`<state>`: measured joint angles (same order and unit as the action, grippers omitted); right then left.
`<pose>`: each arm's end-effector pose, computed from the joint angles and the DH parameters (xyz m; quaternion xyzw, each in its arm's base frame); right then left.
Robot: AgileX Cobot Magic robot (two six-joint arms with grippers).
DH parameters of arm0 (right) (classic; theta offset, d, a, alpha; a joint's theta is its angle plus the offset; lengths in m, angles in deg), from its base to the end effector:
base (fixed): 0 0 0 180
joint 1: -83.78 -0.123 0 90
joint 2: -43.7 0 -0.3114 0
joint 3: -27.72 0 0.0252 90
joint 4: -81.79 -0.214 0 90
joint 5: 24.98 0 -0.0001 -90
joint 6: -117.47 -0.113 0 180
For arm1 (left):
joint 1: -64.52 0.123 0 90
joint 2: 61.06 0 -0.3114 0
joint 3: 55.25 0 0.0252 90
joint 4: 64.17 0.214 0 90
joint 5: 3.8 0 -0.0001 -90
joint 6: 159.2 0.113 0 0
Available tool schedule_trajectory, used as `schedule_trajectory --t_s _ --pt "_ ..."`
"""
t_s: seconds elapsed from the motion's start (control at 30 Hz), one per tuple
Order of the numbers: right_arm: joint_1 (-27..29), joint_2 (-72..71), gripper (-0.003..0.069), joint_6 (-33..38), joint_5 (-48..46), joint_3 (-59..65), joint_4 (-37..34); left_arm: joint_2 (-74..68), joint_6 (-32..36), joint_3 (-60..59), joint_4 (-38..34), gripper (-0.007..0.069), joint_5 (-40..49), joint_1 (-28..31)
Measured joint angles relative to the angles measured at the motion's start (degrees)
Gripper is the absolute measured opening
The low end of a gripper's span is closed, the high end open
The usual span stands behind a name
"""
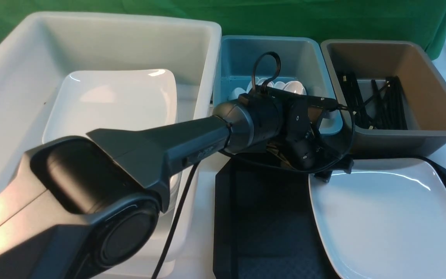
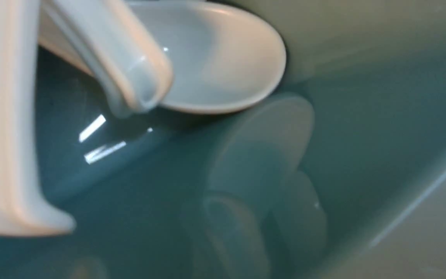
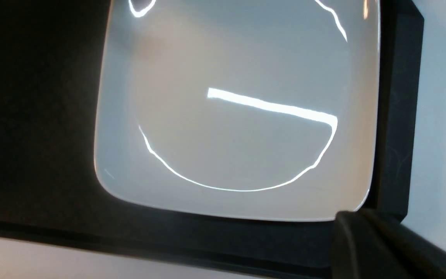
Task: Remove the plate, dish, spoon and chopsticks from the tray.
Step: Use the left arm to grab a plate from the dinner plate, then use the left arm to put the plate into the large storage box on the left
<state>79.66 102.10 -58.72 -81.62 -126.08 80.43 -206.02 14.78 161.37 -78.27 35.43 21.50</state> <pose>0.1177 0.0107 0.3453 -0.0624 0.9412 0.0124 0.3318 0.3736 -0.3724 0.1650 0.2364 0.9258 -0.2070 0.2102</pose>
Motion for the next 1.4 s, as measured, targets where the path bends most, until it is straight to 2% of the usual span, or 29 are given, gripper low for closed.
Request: schedule_trajectory --t_s 0.07,0.27,0.43,0.63,1.03,1.2,1.27,1.4 --pt "0.0 0.0 0.0027 0.11 0.22 0.0 -0.05 0.08 -0.49 0.06 -1.38 0.0174 0.19 0.07" --pt "0.0 0.0 0.0027 0.2 0.03 -0.32 -0.21 1.72 -0.51 0.11 -1.99 0.0168 3.68 0.16" --pt "0.0 0.0 0.0027 0.2 -1.4 -4.27 -1.88 7.43 2.27 0.11 0.96 0.0122 12.25 0.16" --pt "0.0 0.0 0.0027 0.95 -1.83 -8.89 -4.44 14.78 6.33 0.11 0.3 0.0048 18.01 0.16" --pt "0.0 0.0 0.0027 6.26 -2.4 -13.74 -14.5 24.06 9.02 0.02 1.23 0.0032 21.42 0.42" --pt "0.0 0.41 0.0028 11.36 -2.73 -17.2 -21.5 29.12 9.08 -0.04 1.16 0.0032 21.35 3.02" --pt "0.0 1.4 0.0028 15.37 -3.33 -18.91 -25.56 31.6 9.08 -0.04 0.2 0.0032 21.1 5.39" --pt "0.0 4.53 0.0028 17.96 -4.47 -22.25 -29.21 35.57 9.08 -0.04 -2.75 0.0032 20.86 11.41"
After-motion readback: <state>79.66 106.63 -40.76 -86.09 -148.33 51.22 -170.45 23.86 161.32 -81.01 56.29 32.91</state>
